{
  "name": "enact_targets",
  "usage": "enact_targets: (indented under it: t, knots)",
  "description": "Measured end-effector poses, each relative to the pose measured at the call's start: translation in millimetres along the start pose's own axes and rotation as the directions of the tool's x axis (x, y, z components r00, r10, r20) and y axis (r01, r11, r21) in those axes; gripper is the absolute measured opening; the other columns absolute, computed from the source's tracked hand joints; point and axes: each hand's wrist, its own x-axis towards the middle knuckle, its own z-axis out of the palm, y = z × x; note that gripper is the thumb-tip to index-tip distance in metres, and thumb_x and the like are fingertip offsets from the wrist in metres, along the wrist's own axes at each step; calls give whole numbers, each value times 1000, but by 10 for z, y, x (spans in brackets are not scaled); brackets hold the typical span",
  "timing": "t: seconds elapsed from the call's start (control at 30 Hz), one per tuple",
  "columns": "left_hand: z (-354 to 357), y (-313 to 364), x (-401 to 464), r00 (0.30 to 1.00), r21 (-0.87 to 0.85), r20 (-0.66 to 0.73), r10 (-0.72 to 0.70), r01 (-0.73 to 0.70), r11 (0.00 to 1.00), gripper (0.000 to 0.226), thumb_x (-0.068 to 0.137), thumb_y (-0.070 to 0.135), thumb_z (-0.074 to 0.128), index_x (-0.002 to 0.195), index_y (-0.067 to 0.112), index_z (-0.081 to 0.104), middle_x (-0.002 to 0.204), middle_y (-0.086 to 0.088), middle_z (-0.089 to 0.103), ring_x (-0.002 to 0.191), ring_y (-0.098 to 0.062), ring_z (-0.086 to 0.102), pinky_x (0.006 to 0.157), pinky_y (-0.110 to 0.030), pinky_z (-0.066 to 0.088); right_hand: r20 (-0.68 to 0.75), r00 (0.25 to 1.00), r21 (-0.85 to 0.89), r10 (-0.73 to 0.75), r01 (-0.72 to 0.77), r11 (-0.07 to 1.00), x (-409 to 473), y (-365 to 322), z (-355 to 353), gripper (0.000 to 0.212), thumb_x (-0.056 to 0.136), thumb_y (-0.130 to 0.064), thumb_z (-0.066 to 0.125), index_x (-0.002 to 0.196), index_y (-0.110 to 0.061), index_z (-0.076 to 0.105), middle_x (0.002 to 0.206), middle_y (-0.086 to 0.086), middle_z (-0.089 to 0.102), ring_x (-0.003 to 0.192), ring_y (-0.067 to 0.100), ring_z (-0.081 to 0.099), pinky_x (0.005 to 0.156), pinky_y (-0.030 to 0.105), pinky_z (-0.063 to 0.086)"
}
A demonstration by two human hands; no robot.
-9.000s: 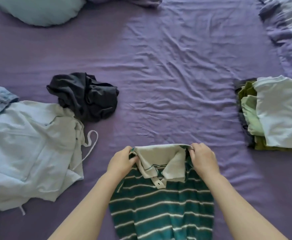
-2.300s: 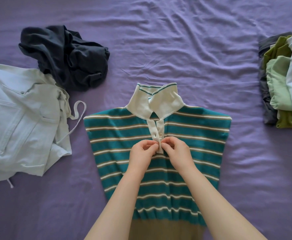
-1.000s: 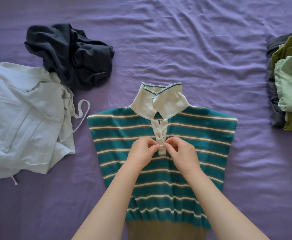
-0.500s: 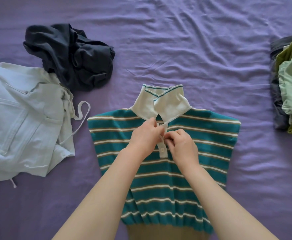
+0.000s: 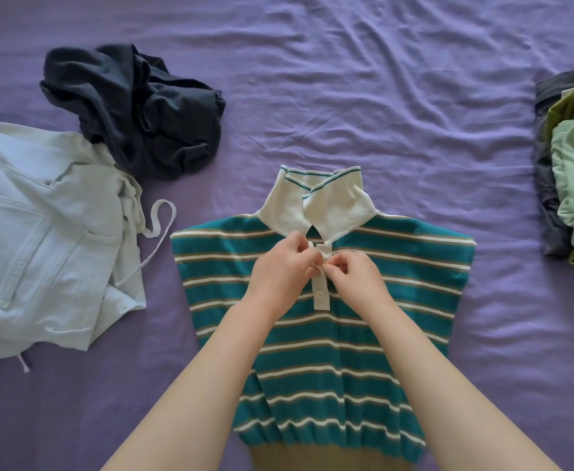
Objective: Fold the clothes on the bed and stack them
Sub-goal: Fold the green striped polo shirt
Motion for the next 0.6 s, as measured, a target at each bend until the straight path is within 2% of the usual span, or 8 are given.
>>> enact_targets:
  t: [0.07, 0.1, 0.17, 0.23, 0.4, 0.47, 0.6]
  knots:
    - [47, -12, -27, 998, 48, -26, 64, -63, 997, 17, 80, 18, 74, 96, 16, 68, 93, -5, 55, 70, -15, 43, 51, -35, 52, 14, 1000, -8, -3, 4, 1000, 14, -2, -8, 19, 95, -28, 53, 103, -18, 66, 110, 2, 57, 94, 16, 57, 86, 37, 53]
    - [45, -11, -24, 999, 47, 3, 52, -52, 998, 17, 81, 18, 74, 96, 16, 68, 91, -5, 55, 71, -15, 42, 50, -35, 51, 20, 1000, -7, -5, 5, 1000, 21, -2, -8, 19, 95, -28, 52, 103, -17, 66, 110, 2, 58, 94, 16, 57, 86, 38, 52]
    - [46, -32, -4, 998, 83, 17, 65, -66, 994, 14, 83, 19, 71, 96, 13, 68, 91, -5, 55, 73, -17, 45, 50, -35, 51, 33, 999, 9, -8, 7, 1000, 27, 5, -14, 18, 95, -27, 52, 101, -17, 66, 109, 3, 59, 93, 16, 57, 86, 38, 52]
    - [46, -51, 13, 990, 136, 3, 138, -137, 981, 13, 82, 16, 73, 92, 10, 69, 90, -8, 57, 73, -21, 51, 48, -36, 51, 44, 999, 30, -18, 17, 999, 20, 15, -34, 18, 95, -27, 52, 100, -18, 66, 110, 3, 58, 93, 15, 57, 84, 34, 52]
    - [62, -86, 44, 972, 259, 121, 200, -226, 939, 21, 82, 9, 69, 102, 7, 63, 102, -9, 54, 85, -21, 50, 55, -34, 52, 87, 992, 130, -97, 85, 988, -43, 82, -80, 26, 89, -35, 62, 109, -19, 65, 110, -2, 53, 93, 7, 56, 84, 22, 49]
    - [93, -125, 62, 967, 268, 144, 209, -242, 933, 22, 85, 11, 67, 106, 8, 61, 106, -8, 53, 89, -20, 50, 58, -33, 52, 47, 993, 115, -106, 100, 988, -56, 107, -47, 29, 87, -35, 65, 111, -18, 64, 108, -3, 52, 93, 6, 56, 84, 21, 49]
    - [92, -174, 101, 974, 215, 140, 180, -207, 954, 24, 93, 24, 61, 115, 15, 60, 110, -4, 50, 92, -18, 47, 61, -33, 50, -82, 990, 26, -115, 117, 993, -67, 108, 49, 20, 89, -31, 63, 105, -19, 67, 101, -5, 54, 88, 9, 56, 80, 26, 50]
